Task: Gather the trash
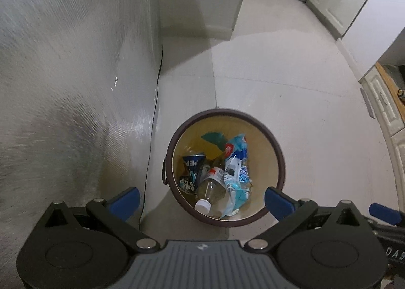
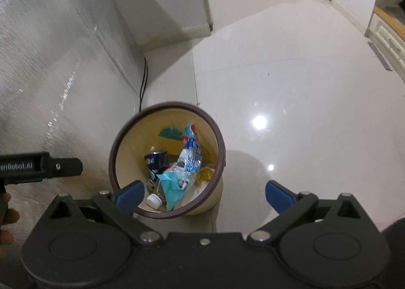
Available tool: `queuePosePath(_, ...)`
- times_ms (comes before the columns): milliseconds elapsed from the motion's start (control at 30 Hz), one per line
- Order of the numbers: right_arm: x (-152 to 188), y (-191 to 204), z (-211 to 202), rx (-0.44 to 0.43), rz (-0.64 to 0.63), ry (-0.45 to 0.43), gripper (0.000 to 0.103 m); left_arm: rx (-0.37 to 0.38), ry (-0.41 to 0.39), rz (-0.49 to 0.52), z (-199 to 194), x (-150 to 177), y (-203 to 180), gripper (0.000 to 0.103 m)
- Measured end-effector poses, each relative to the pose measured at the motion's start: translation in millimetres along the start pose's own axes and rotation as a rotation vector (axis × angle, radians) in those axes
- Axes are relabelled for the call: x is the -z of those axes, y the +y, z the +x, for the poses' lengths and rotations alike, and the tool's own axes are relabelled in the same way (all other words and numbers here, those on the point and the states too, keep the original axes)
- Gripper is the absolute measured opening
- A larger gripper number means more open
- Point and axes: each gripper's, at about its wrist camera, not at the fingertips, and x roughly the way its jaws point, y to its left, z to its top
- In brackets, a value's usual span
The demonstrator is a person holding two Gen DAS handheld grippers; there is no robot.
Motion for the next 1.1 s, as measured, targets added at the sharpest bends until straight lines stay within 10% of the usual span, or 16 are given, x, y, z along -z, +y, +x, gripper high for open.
queuePosePath(1100, 51.9, 44.2, -324.9, -0.047, -0.046, -0.417, 0.103, -0.035, -0.441, 0.097, -342.8, 98.4, -21.8, 0.103)
